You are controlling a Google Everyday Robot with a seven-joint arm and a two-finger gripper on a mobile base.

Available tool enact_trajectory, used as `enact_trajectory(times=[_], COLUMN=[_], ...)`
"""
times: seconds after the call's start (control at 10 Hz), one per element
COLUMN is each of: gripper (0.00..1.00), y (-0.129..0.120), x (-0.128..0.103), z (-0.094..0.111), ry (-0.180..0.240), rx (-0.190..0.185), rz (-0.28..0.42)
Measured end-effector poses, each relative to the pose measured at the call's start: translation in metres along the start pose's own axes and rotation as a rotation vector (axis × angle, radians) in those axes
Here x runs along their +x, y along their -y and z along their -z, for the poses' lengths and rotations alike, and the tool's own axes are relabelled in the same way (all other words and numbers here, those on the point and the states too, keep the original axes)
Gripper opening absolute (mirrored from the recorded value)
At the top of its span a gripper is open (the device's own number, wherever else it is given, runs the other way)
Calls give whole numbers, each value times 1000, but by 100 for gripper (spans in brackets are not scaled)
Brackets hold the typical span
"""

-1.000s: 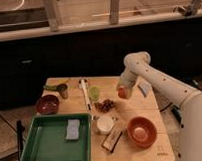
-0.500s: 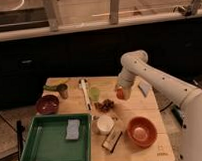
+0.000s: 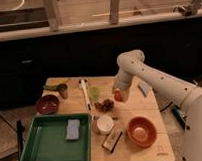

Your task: Place apple in paper cup

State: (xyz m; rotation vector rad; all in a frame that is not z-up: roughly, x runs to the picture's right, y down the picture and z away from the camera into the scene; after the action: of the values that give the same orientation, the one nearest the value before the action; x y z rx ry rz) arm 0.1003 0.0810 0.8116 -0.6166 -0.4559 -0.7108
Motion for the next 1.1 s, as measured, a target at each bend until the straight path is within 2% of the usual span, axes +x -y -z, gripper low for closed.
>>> enact_trajectory(times=[0.4,1.0,1.1], gripper=[5,5,5], y=[-4,-12,-12], x=[-20,-80,-84], z=[1,-4,-5], ry=[18,69,75], rx=[-15,-38,-39], rz=[46,131,141])
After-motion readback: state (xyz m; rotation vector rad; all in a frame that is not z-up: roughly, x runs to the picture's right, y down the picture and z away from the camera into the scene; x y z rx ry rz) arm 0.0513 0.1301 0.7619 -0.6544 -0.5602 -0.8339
